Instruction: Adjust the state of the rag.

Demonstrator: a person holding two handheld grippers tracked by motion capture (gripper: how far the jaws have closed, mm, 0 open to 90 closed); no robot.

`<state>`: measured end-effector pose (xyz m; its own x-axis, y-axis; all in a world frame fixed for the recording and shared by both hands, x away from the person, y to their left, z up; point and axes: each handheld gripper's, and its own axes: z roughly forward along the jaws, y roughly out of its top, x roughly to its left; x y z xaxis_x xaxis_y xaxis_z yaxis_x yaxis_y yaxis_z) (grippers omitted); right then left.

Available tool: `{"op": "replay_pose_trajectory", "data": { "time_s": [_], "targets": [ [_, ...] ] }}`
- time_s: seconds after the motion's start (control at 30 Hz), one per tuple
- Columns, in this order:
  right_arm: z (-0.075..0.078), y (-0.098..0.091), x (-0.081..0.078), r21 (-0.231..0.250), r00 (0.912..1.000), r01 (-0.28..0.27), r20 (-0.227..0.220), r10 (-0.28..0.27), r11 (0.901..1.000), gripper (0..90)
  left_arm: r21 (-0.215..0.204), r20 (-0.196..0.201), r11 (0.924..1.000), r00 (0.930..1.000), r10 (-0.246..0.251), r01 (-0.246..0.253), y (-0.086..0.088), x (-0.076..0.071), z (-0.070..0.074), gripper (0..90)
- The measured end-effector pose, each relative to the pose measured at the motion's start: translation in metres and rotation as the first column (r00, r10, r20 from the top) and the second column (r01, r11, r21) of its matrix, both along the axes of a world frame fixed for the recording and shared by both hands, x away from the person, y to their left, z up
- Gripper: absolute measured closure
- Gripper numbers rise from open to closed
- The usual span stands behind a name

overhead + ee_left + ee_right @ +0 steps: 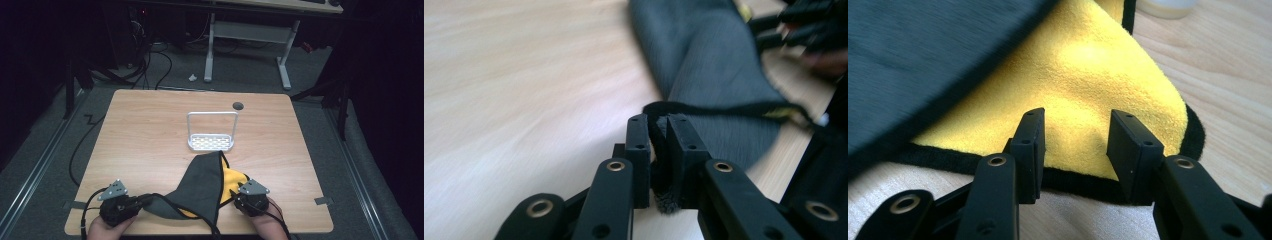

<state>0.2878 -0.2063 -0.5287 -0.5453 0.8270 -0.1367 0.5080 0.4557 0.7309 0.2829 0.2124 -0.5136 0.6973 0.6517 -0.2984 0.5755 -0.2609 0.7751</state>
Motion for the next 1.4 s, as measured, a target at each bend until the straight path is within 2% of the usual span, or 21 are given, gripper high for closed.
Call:
{"op": "replay_pose_trajectory", "data": {
  "time_s": [0.1,0.2,0.23,0.37,0.43,0.47,0.53,0.6,0.67,0.7,0.73,0.83,0.93,0.97,1.03,1.13,1.2,1.3,1.33,1.37,1.4],
  "targets": [
    [0.001,-0.003,0.001,0.009,0.9998,0.016,-0.014,-0.016,0.9998,59.4,0.036,-0.007,0.9984,0.999,0.043,-0.043,0.014,-0.007,-0.006,79.3],
    [0.002,-0.015,-0.001,0.001,0.998,0.059,-0.024,-0.059,0.9982,59.8,0.017,-0.022,0.9959,0.9958,0.09,-0.089,0.024,-0.007,-0.007,77.1],
    [0.002,-0.018,-0.002,-0.004,0.9973,0.07,-0.023,-0.07,0.9975,59.7,0.004,-0.008,0.9947,0.9947,0.102,-0.102,0.025,-0.006,-0.004,77.0],
    [0.003,-0.031,-0.004,-0.019,0.9946,0.101,-0.019,-0.102,0.9947,59.9,-0.015,0.013,0.9943,0.9943,0.106,-0.106,0.021,-0.005,0.001,71.4],
    [0.002,-0.04,-0.007,0.024,0.9936,0.109,-0.033,-0.108,0.9938,59.9,-0.037,0.036,0.9959,0.9959,0.084,-0.082,0.009,0.0,0.008,69.0],
    [0.002,-0.04,-0.007,0.024,0.9936,0.109,-0.033,-0.108,0.9938,59.9,-0.037,0.036,0.9959,0.9959,0.084,-0.082,0.009,0.0,0.008,67.5],
    [0.002,-0.039,-0.005,0.027,0.9931,0.112,-0.038,-0.111,0.9933,60.7,-0.035,0.062,0.9981,0.9967,0.053,-0.051,-0.01,0.01,0.013,64.9],
    [0.002,-0.037,-0.005,0.023,0.9931,0.113,-0.032,-0.112,0.9933,61.4,-0.036,0.066,0.9982,0.9966,0.05,-0.048,-0.016,0.015,0.013,64.5],
    [0.001,-0.037,-0.005,0.023,0.9935,0.111,-0.028,-0.11,0.9936,61.4,-0.067,0.026,0.9974,0.9992,0.03,-0.028,-0.023,0.021,0.011,64.6],
    [0.001,-0.037,-0.005,0.027,0.9932,0.113,-0.03,-0.112,0.9932,61.4,-0.088,0.014,0.9961,0.9999,0.01,-0.009,-0.027,0.02,0.01,64.5],
    [0.001,-0.038,-0.005,0.032,0.993,0.113,-0.036,-0.112,0.993,61.3,-0.087,0.013,0.9962,0.9999,-0.007,0.008,-0.031,0.015,0.01,64.3],
    [0.001,-0.038,-0.005,0.031,0.9934,0.111,-0.034,-0.11,0.9934,61.4,-0.035,0.012,0.9983,0.9989,-0.045,0.046,-0.037,-0.004,0.005,63.4],
    [0.001,-0.037,-0.005,0.024,0.9936,0.11,-0.029,-0.11,0.9936,61.5,-0.015,-0.015,0.9991,0.9991,-0.039,0.039,-0.031,-0.021,-0.001,61.4],
    [0.001,-0.037,-0.005,0.022,0.9935,0.111,-0.028,-0.11,0.9936,61.6,0.006,-0.025,0.9996,0.9993,-0.028,0.028,-0.026,-0.029,-0.004,61.1],
    [0.002,-0.037,-0.006,0.02,0.9934,0.111,-0.03,-0.111,0.9936,61.6,0.004,-0.029,0.9998,0.9994,-0.021,0.021,-0.024,-0.03,-0.004,59.9],
    [0.002,-0.036,-0.006,0.017,0.9937,0.109,-0.028,-0.108,0.9939,61.8,-0.008,-0.009,0.9993,0.9993,-0.036,0.036,-0.031,-0.029,0.002,57.8],
    [0.002,-0.036,-0.005,0.02,0.9937,0.109,-0.03,-0.109,0.9938,61.8,0.028,0.027,0.9961,0.996,-0.085,0.084,-0.048,-0.023,0.009,57.3],
    [0.001,-0.037,-0.005,0.023,0.9933,0.112,-0.03,-0.111,0.9934,61.8,0.05,0.049,0.9882,0.9879,-0.147,0.145,-0.071,-0.014,0.016,56.3],
    [0.001,-0.037,-0.005,0.024,0.9934,0.112,-0.03,-0.111,0.9934,61.8,0.063,0.047,0.9809,0.9812,-0.187,0.184,-0.088,-0.008,0.016,56.7],
    [0.001,-0.037,-0.005,0.024,0.9934,0.112,-0.03,-0.111,0.9934,61.8,0.063,0.047,0.9809,0.9812,-0.187,0.184,-0.088,-0.008,0.016,56.8],
    [0.001,-0.037,-0.005,0.025,0.9935,0.11,-0.031,-0.109,0.9936,61.8,0.072,0.032,0.9762,0.9777,-0.207,0.205,-0.095,-0.005,0.014,56.8]
  ]
}}
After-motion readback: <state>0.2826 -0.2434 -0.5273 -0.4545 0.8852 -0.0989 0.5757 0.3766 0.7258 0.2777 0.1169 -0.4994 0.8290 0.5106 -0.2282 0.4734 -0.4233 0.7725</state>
